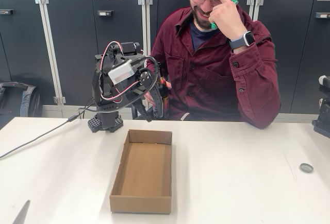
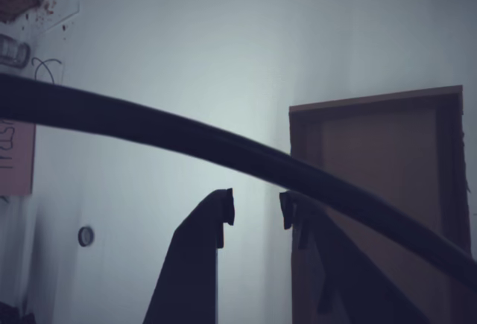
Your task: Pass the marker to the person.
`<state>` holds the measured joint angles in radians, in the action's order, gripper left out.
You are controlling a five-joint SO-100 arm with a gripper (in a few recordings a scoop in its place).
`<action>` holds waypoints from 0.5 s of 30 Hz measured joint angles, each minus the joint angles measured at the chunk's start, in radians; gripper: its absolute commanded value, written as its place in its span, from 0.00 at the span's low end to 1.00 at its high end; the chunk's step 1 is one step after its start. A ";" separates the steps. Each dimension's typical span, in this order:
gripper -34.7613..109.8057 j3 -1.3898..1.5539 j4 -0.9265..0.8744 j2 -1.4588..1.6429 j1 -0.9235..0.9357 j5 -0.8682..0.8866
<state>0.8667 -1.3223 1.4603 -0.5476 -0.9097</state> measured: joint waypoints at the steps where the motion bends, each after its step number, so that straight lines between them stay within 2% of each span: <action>1: 0.33 0.000 0.000 0.000 0.006 0.000; 15: 0.32 0.018 0.017 0.000 0.012 -0.006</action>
<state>0.8851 -1.3054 1.4603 -0.5354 -0.9158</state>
